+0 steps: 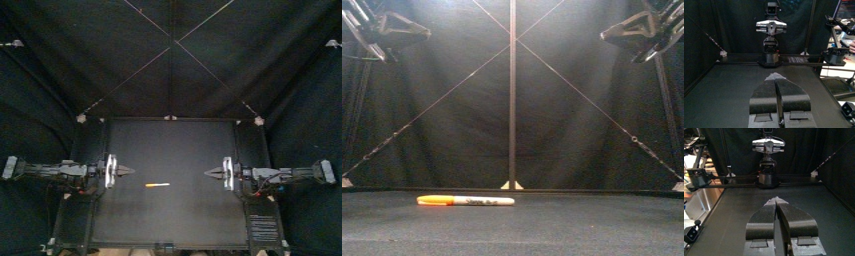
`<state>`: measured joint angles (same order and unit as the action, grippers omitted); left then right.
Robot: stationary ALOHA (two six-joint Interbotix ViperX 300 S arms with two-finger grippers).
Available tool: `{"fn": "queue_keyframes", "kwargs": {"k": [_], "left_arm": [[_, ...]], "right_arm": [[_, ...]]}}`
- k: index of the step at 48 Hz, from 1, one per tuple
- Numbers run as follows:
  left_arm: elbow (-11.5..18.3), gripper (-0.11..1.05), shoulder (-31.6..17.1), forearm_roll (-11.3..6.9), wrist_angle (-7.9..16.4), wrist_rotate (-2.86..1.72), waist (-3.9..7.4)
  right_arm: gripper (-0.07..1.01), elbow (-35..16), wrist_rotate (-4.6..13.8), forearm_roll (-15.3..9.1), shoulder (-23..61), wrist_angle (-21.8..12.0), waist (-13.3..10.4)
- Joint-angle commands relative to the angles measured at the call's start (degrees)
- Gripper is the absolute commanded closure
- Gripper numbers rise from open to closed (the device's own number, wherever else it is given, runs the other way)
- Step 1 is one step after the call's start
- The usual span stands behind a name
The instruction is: Uncap the pen
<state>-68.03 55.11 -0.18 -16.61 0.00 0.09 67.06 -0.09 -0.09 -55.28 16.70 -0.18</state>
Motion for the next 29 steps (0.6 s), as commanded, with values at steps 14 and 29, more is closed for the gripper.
{"fn": "queue_keyframes", "kwargs": {"k": [14,29], "left_arm": [[-3.0,0.93,-2.0,0.0,0.1,-0.26,-0.53],[-2.8,0.7,-8.3,-0.09,2.2,-0.26,-0.97]], "right_arm": [[0.95,-8.5,0.44,-0.2,18.5,0.8,-0.7],[0.9,-20.7,0.35,-1.8,42.6,0.4,-0.7]]}}
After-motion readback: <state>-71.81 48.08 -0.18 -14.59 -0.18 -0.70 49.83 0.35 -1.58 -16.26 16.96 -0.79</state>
